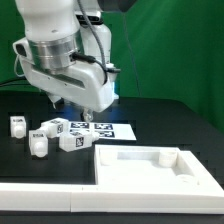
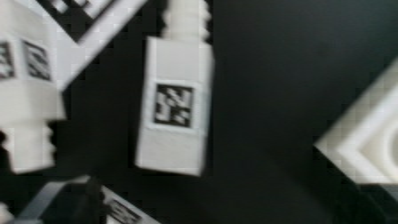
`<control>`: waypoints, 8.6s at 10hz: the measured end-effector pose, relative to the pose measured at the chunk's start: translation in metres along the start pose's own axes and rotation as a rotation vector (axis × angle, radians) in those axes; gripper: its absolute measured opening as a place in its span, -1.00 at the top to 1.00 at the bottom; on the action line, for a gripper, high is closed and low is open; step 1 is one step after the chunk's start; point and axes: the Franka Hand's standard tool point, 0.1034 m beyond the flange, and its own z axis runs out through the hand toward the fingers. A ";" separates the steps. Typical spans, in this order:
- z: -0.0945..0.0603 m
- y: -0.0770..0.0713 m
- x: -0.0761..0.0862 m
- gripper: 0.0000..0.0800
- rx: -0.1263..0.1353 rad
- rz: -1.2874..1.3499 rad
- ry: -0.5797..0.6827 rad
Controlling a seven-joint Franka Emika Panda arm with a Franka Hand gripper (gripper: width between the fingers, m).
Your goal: Assemble one leg
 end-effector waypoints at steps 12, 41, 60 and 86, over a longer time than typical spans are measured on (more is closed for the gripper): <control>0.019 0.000 0.015 -0.62 0.133 0.153 -0.424; 0.007 -0.050 -0.055 0.29 0.114 0.207 -0.297; -0.052 -0.190 -0.058 0.29 0.228 -0.276 0.713; -0.028 -0.246 -0.021 0.29 0.117 -0.799 1.036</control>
Offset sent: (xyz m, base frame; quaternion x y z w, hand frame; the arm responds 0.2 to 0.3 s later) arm 0.0115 0.0081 -0.0256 0.1232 -0.2774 0.1462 0.9415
